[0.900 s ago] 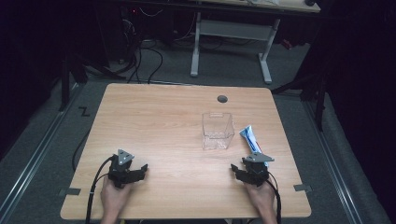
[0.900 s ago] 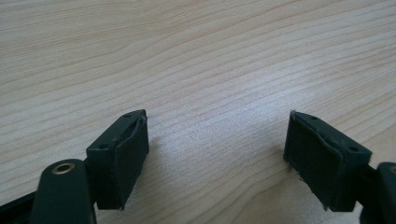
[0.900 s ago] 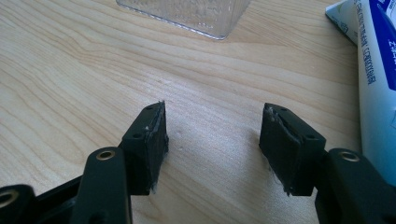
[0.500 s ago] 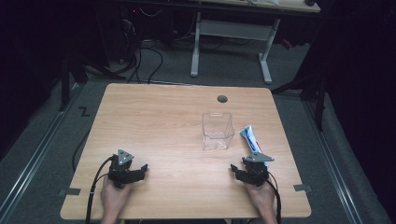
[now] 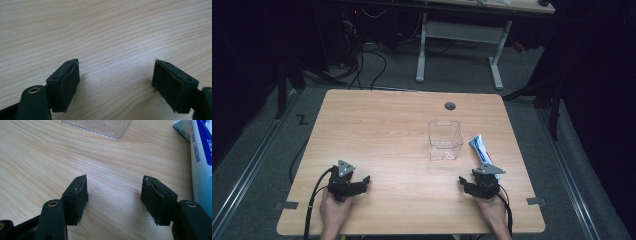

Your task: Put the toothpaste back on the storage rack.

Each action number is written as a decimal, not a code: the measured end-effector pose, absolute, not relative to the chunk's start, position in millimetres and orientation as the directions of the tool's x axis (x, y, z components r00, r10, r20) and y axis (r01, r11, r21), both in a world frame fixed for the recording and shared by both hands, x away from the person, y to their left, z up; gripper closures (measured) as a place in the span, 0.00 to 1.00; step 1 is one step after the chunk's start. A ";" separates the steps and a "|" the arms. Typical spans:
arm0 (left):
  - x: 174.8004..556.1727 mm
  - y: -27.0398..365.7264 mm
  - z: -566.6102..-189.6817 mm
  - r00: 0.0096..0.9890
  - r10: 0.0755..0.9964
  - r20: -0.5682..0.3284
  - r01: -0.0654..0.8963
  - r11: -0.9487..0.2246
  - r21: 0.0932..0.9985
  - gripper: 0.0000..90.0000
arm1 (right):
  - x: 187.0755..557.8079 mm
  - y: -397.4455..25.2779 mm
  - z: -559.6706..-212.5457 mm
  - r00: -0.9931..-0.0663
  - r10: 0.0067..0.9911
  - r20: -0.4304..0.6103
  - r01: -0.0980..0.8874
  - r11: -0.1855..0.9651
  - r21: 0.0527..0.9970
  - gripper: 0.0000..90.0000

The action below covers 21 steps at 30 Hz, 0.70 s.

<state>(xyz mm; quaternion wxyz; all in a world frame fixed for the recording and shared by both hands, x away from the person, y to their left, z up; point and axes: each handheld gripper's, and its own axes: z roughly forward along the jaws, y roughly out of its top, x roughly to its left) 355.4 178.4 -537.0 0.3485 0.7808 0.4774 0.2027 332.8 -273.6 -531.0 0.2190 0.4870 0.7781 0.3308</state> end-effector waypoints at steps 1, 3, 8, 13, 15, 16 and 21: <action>355.4 178.3 -537.0 0.462 0.887 -0.016 0.604 -0.301 0.738 0.25 | 332.6 -273.6 -531.0 -0.426 0.904 -0.016 0.615 0.303 0.728 0.43; 355.4 178.3 -537.0 0.462 0.887 -0.016 0.604 -0.301 0.738 0.25 | 332.6 -273.9 -530.9 -0.422 0.907 -0.012 0.617 0.297 0.729 0.44; 355.4 178.4 -537.0 0.462 0.887 -0.016 0.604 -0.301 0.738 0.25 | 332.2 -273.4 -531.0 -0.415 0.910 -0.019 0.617 0.296 0.729 0.45; 355.4 178.4 -536.9 0.463 0.886 -0.017 0.605 -0.302 0.737 0.25 | 330.3 -274.0 -530.3 -0.399 0.917 -0.014 0.622 0.282 0.730 0.50; 355.4 178.3 -537.0 0.462 0.887 -0.016 0.604 -0.301 0.738 0.25 | 328.5 -275.9 -529.8 -0.395 0.918 -0.013 0.617 0.276 0.737 0.52; 355.4 178.3 -537.0 0.462 0.887 -0.016 0.604 -0.301 0.738 0.25 | 327.3 -276.5 -529.0 -0.391 0.920 -0.012 0.617 0.272 0.738 0.52; 355.4 178.4 -537.0 0.462 0.887 -0.016 0.604 -0.301 0.738 0.25 | 323.1 -279.2 -524.1 -0.390 0.921 -0.015 0.604 0.269 0.750 0.53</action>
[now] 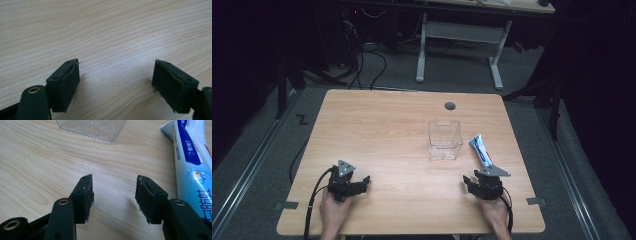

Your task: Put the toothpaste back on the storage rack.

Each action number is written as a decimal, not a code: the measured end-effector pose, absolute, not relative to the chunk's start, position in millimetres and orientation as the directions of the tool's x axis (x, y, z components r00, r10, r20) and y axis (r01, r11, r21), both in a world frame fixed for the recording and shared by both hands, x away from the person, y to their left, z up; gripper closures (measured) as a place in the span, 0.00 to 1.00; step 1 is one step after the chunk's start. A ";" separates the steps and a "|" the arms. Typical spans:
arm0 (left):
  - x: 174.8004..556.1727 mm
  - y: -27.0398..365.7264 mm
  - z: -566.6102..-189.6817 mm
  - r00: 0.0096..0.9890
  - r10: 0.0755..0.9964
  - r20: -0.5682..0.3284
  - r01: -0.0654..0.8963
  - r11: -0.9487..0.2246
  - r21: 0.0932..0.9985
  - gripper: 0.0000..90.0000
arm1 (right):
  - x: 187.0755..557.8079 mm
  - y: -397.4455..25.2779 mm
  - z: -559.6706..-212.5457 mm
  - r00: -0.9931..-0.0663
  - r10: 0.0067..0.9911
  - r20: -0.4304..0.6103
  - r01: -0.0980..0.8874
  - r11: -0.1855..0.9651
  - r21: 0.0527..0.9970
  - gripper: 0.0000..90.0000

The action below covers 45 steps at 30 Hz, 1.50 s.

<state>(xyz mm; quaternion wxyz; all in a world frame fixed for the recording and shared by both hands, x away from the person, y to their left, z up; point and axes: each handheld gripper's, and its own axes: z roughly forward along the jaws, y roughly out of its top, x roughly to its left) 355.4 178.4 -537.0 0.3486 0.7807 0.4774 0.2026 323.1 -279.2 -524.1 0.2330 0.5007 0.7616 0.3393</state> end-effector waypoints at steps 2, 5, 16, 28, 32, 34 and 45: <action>355.4 178.4 -537.0 0.462 0.887 -0.017 0.604 -0.301 0.738 0.25 | 322.2 -280.1 -523.9 -0.393 0.919 -0.011 0.606 0.268 0.749 0.54; 355.4 178.3 -537.0 0.462 0.887 -0.017 0.604 -0.301 0.738 0.25 | 320.6 -280.5 -523.8 -0.395 0.919 -0.013 0.606 0.271 0.748 0.54; 355.4 178.3 -537.0 0.462 0.887 -0.017 0.604 -0.301 0.738 0.25 | 305.3 -290.9 -520.6 -0.383 0.923 -0.024 0.555 0.251 0.793 0.48; 355.4 178.4 -536.9 0.463 0.886 -0.017 0.605 -0.302 0.737 0.25 | 295.0 -302.7 -514.7 -0.357 0.934 -0.005 0.550 0.214 0.807 0.46; 355.4 178.3 -537.0 0.462 0.887 -0.017 0.604 -0.301 0.738 0.25 | 294.3 -306.0 -511.9 -0.356 0.934 -0.003 0.564 0.217 0.797 0.47; 355.4 178.4 -536.9 0.463 0.886 -0.017 0.605 -0.302 0.737 0.25 | 293.3 -310.3 -509.0 -0.359 0.933 0.014 0.579 0.211 0.788 0.48; 355.4 178.3 -537.0 0.462 0.887 -0.017 0.604 -0.301 0.738 0.25 | 292.2 -323.3 -497.3 -0.342 0.940 0.015 0.567 0.194 0.801 0.52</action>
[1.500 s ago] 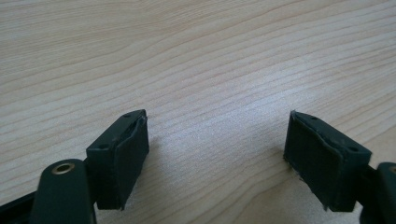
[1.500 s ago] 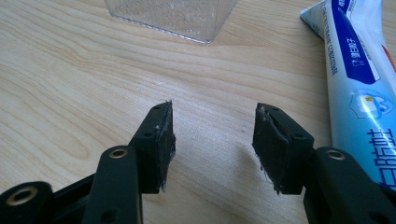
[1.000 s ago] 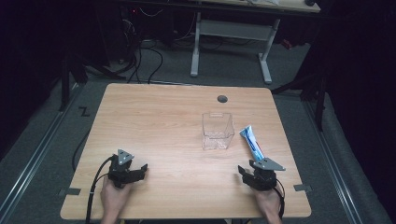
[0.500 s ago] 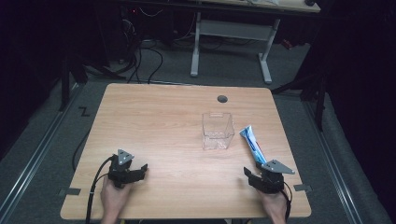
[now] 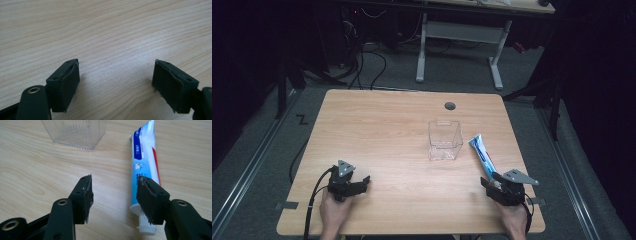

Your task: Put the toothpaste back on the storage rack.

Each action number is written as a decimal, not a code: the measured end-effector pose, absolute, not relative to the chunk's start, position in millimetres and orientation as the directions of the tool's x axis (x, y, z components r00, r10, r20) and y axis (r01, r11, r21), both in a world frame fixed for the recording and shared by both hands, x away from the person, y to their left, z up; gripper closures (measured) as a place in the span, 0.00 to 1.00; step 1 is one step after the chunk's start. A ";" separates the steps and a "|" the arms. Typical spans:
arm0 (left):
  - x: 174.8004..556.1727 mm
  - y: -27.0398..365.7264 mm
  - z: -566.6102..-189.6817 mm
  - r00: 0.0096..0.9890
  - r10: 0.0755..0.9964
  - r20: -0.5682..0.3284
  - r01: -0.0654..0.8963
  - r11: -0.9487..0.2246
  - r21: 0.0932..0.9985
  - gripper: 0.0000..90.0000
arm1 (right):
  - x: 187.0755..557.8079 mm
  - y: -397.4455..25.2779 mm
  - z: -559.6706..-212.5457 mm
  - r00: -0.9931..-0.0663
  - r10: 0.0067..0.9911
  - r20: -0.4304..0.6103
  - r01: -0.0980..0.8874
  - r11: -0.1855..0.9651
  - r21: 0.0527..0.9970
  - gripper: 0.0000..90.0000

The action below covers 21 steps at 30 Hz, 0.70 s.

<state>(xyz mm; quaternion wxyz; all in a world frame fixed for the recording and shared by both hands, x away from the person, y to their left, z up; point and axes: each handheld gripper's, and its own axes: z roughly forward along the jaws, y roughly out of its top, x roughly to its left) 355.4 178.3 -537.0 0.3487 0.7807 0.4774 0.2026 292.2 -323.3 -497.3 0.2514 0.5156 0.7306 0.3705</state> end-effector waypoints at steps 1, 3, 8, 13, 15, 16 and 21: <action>355.4 178.4 -536.9 0.463 0.886 -0.017 0.605 -0.302 0.737 0.25 | 293.0 -324.1 -495.9 -0.343 0.939 0.017 0.565 0.191 0.802 0.52; 355.4 178.4 -536.9 0.463 0.886 -0.017 0.605 -0.302 0.737 0.25 | 294.3 -325.0 -492.8 -0.336 0.942 0.022 0.568 0.184 0.802 0.51; 355.3 178.5 -536.9 0.463 0.886 -0.017 0.605 -0.302 0.737 0.25 | 300.6 -326.0 -486.5 -0.336 0.942 0.006 0.569 0.198 0.798 0.54; 355.3 178.5 -536.9 0.463 0.886 -0.018 0.605 -0.302 0.737 0.25 | 306.6 -325.7 -484.9 -0.342 0.940 0.007 0.575 0.203 0.792 0.53; 355.3 178.5 -536.9 0.464 0.886 -0.017 0.605 -0.302 0.737 0.25 | 308.9 -325.3 -483.9 -0.346 0.938 0.006 0.578 0.208 0.789 0.51; 355.3 178.5 -536.9 0.464 0.886 -0.017 0.605 -0.302 0.737 0.25 | 309.7 -325.4 -483.3 -0.347 0.938 0.006 0.579 0.209 0.789 0.50; 355.3 178.5 -536.9 0.464 0.886 -0.017 0.605 -0.302 0.737 0.25 | 316.3 -326.8 -476.5 -0.341 0.940 0.007 0.588 0.207 0.782 0.49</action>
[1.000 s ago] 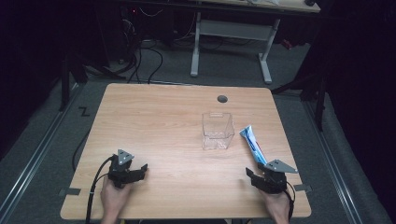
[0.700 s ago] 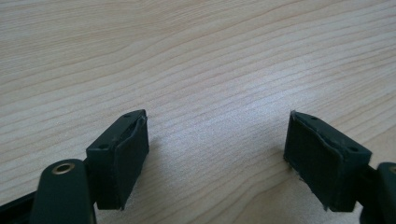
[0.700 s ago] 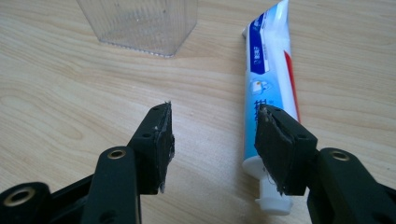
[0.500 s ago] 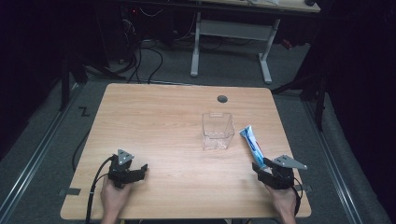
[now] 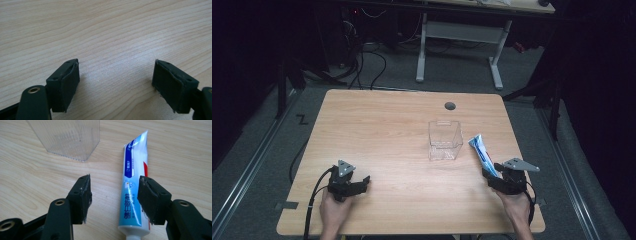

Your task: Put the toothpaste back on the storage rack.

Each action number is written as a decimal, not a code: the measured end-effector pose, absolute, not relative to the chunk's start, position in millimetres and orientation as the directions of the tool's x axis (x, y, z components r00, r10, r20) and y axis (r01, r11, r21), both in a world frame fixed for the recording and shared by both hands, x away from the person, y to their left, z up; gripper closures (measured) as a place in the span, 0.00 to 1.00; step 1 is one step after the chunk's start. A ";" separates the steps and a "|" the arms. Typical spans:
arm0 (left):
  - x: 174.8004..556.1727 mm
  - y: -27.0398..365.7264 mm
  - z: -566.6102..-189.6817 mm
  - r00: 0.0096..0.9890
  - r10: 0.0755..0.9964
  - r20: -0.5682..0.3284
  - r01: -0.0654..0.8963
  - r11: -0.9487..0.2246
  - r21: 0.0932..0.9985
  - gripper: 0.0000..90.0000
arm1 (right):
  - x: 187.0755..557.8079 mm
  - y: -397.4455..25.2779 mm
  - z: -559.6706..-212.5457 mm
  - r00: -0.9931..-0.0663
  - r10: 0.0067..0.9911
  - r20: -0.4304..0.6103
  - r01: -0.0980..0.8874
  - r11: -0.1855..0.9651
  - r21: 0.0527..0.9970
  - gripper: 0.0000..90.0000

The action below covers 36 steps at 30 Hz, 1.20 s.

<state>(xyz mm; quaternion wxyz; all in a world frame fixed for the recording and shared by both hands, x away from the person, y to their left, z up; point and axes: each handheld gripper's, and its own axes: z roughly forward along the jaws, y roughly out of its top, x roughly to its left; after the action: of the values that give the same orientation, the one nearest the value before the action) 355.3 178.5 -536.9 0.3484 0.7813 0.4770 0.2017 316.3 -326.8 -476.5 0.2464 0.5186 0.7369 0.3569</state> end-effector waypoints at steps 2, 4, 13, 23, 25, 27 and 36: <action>355.3 178.5 -536.9 0.464 0.886 -0.017 0.605 -0.302 0.737 0.25 | 319.6 -328.3 -473.0 -0.342 0.940 0.016 0.595 0.203 0.778 0.50; 355.3 178.5 -536.9 0.464 0.886 -0.017 0.605 -0.303 0.737 0.25 | 324.1 -329.1 -468.8 -0.342 0.940 0.006 0.603 0.215 0.768 0.52; 355.3 178.6 -536.9 0.463 0.886 -0.018 0.604 -0.301 0.738 0.25 | 343.4 -329.0 -457.2 -0.331 0.943 -0.033 0.612 0.241 0.753 0.53; 355.3 178.8 -537.0 0.463 0.886 -0.021 0.604 -0.298 0.739 0.25 | 369.2 -328.7 -456.0 -0.317 0.946 -0.061 0.630 0.258 0.732 0.54; 355.4 178.8 -536.9 0.463 0.886 -0.021 0.604 -0.299 0.739 0.25 | 372.5 -327.7 -455.9 -0.319 0.946 -0.062 0.638 0.263 0.724 0.53; 355.4 178.8 -537.0 0.463 0.886 -0.021 0.604 -0.298 0.739 0.25 | 377.0 -326.8 -456.5 -0.316 0.947 -0.062 0.642 0.262 0.721 0.52; 355.3 178.9 -536.9 0.463 0.886 -0.021 0.605 -0.298 0.739 0.25 | 393.8 -318.4 -455.5 -0.292 0.951 -0.102 0.654 0.276 0.704 0.42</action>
<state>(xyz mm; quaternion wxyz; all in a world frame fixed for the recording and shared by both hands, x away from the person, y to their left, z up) 355.3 178.9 -536.9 0.3505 0.7801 0.4778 0.2009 393.8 -318.4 -455.5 0.2651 0.5325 0.7536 0.2797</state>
